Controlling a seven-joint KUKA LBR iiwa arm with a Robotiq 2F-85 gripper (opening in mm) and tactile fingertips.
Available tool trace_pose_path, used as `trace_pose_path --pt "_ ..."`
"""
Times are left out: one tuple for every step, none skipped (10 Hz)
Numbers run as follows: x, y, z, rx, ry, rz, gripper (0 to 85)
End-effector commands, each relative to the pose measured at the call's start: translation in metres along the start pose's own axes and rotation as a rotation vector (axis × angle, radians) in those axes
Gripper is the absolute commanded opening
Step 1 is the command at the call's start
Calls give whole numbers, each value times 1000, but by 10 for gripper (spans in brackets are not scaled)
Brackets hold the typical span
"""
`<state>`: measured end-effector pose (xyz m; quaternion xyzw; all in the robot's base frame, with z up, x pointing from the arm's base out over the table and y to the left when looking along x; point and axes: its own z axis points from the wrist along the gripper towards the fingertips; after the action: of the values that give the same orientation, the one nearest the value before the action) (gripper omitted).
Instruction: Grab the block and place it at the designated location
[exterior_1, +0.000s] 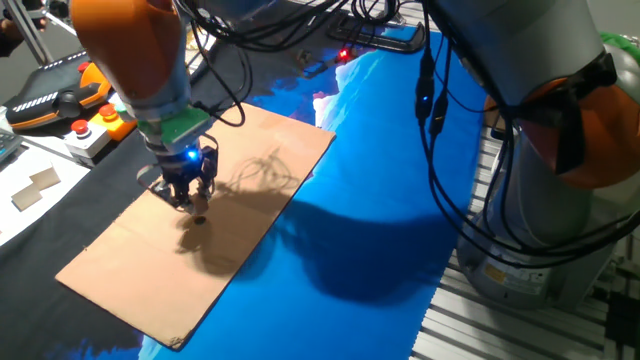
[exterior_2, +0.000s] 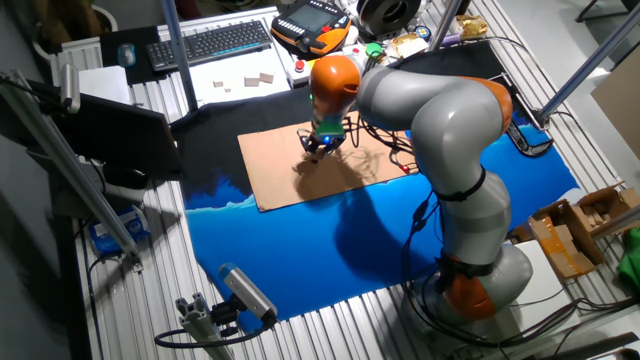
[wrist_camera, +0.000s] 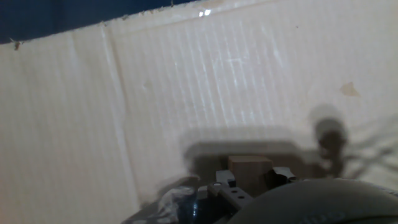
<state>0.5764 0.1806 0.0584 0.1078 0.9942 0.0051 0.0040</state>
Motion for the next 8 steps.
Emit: trace_pose_path --pt "1 1 2 0 0 1 7" --pt "1 1 1 0 0 3 7" --pt "1 2 1 3 -1 4 7" --pt "2 2 2 4 -1 6 7" --pt "2 2 3 3 -3 9 7" --pt "2 3 4 2 -4 12 7" --pt "3 3 4 0 -5 15 7" --pt "4 4 5 0 -8 18 7"
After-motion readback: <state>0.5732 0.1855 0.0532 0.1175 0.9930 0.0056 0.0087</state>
